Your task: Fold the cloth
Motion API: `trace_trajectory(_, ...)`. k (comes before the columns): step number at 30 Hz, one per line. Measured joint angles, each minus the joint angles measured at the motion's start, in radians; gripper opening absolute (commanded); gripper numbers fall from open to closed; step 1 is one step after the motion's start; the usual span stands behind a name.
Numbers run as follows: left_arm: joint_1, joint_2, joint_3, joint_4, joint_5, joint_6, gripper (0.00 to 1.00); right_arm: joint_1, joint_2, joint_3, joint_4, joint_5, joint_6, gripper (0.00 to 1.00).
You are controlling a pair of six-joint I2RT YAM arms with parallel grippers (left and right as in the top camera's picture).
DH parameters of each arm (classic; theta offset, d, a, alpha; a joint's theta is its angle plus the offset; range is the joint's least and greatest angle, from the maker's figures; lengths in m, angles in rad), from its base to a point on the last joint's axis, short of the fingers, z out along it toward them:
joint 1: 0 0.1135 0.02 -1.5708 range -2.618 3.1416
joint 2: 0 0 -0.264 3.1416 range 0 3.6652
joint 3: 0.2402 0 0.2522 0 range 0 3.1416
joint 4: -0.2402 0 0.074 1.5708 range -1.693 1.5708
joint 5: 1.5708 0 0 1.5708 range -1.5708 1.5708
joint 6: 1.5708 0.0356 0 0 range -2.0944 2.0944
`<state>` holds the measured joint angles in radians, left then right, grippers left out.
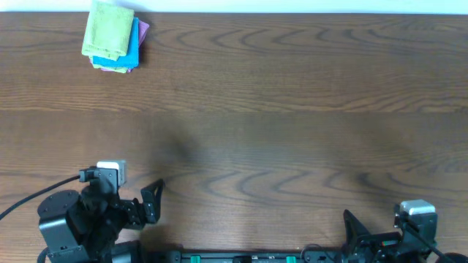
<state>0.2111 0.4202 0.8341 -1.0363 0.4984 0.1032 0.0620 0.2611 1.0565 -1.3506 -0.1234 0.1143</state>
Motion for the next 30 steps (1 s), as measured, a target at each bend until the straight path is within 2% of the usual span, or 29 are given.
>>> trace_trajectory(4,-0.019,-0.068,-0.104,0.172,-0.039,0.035,0.96,0.000,0.000,-0.001,-0.001,0.000,0.000,0.99)
trace_trajectory(8,-0.058,-0.198,-0.340,0.395,-0.072,0.056,0.95,0.000,0.000,-0.004,-0.003,0.000,0.000,0.99)
trace_trajectory(13,-0.064,-0.305,-0.550,0.554,-0.088,0.060,0.95,0.000,-0.001,-0.005,-0.003,-0.002,0.000,0.99)
trace_trajectory(20,-0.109,-0.405,-0.648,0.594,-0.122,0.060,0.95,0.000,-0.001,-0.005,-0.003,-0.003,0.000,0.99)
trace_trajectory(30,-0.156,-0.410,-0.697,0.651,-0.159,0.060,0.95,0.000,-0.001,-0.005,-0.003,-0.003,0.000,0.99)
